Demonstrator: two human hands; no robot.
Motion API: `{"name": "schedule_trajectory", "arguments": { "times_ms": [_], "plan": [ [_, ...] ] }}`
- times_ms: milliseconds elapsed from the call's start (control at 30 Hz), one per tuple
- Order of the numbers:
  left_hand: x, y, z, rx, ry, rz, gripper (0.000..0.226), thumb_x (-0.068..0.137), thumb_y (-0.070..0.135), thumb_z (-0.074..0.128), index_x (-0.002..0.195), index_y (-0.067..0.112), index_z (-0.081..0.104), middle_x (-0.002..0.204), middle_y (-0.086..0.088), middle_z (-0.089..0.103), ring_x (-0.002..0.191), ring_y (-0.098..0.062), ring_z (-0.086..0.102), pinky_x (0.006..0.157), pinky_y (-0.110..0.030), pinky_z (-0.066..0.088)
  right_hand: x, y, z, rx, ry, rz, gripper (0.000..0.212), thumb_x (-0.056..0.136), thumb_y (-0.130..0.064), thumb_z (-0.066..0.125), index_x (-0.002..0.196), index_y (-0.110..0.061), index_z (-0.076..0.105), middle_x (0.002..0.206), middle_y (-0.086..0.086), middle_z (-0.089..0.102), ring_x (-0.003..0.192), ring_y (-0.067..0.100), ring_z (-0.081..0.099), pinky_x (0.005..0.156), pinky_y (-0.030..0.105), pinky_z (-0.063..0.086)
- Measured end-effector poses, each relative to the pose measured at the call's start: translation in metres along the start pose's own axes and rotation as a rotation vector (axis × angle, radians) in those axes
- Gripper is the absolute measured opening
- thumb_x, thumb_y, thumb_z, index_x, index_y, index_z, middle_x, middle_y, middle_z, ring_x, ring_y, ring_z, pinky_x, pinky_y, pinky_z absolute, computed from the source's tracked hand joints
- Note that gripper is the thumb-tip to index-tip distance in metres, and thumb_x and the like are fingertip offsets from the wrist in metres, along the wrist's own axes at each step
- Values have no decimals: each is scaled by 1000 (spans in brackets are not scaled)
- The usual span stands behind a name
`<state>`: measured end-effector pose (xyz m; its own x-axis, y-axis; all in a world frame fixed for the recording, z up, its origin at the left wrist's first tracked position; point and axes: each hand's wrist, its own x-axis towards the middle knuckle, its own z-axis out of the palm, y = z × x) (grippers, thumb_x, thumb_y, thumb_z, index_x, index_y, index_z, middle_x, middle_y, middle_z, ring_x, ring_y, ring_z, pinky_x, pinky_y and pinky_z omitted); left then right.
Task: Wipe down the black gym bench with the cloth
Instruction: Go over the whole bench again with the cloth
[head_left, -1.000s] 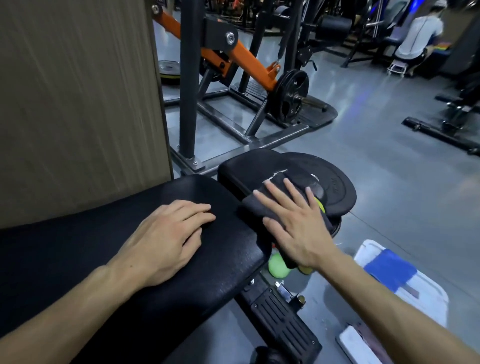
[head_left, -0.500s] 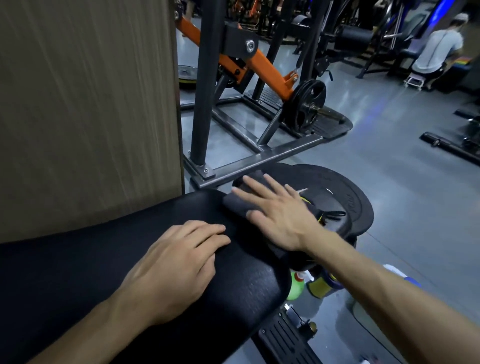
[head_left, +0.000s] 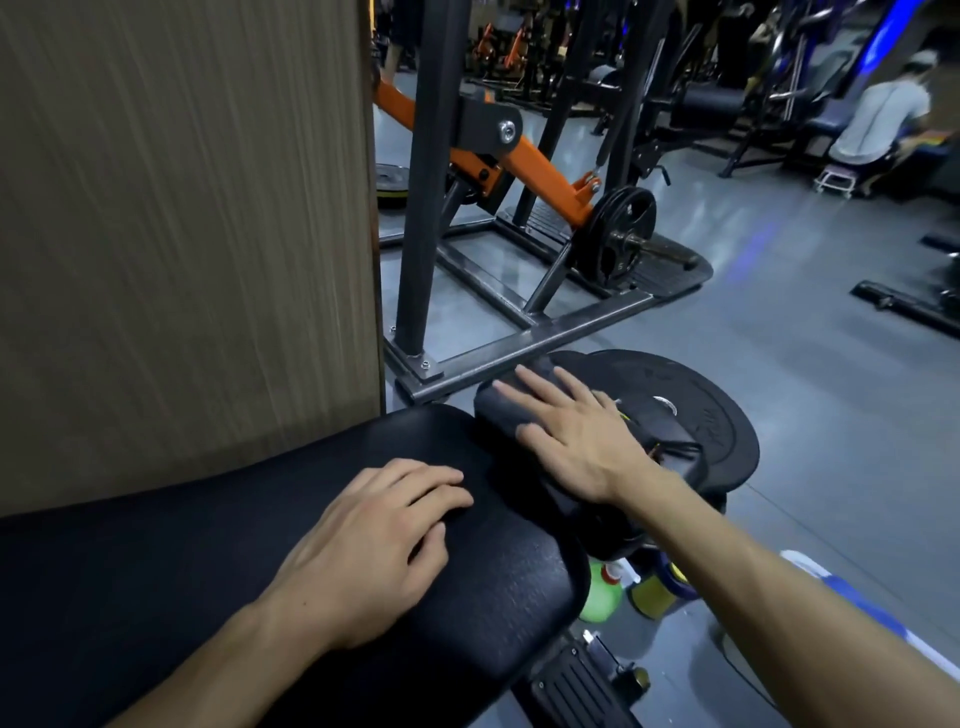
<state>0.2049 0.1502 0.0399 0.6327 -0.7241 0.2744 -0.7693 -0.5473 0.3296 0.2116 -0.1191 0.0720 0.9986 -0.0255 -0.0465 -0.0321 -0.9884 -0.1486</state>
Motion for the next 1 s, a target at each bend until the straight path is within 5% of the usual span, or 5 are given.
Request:
{"name": "schedule_trajectory", "arguments": {
  "times_ms": [267, 567, 733, 833, 1000],
  "plan": [
    [-2, 0, 1, 30, -15, -10, 42, 97, 43, 34, 131, 41, 59, 141, 28, 50, 131, 5, 40, 105, -19, 28, -83, 18, 5, -73, 45, 157, 82, 82, -81, 36, 154, -57, 3, 168, -21, 2, 156, 31, 1, 116, 62, 21],
    [-3, 16, 2, 82, -19, -28, 41, 96, 27, 46, 133, 30, 63, 140, 15, 58, 130, -10, 51, 106, -27, 39, -115, 10, 6, -31, 167, 188, 73, 81, -56, 28, 153, -50, 28, 162, -24, 27, 144, 32, 29, 107, 51, 35],
    [6, 51, 1, 14, -76, 34, 45, 96, 24, 57, 140, 32, 54, 140, 21, 55, 132, -2, 44, 107, -22, 32, -160, 39, 21, 557, 465, 315, 60, 82, -42, 44, 140, -43, 53, 131, -24, 62, 126, 10, 49, 104, 32, 43],
    [24, 83, 9, -7, -100, 140, 45, 91, 30, 52, 136, 34, 56, 136, 22, 57, 129, -2, 47, 107, -25, 37, -204, 60, 43, 962, 594, 497, 35, 90, -17, 53, 118, -34, 68, 101, -20, 73, 97, 3, 64, 82, 18, 48],
    [53, 127, 33, -53, -140, 310, 43, 90, 35, 50, 132, 34, 58, 135, 24, 57, 127, -2, 50, 106, -32, 44, -292, 121, 94, 1007, 582, 904, 18, 94, -10, 54, 84, -22, 64, 78, -6, 66, 78, 19, 57, 62, 18, 43]
  ]
}}
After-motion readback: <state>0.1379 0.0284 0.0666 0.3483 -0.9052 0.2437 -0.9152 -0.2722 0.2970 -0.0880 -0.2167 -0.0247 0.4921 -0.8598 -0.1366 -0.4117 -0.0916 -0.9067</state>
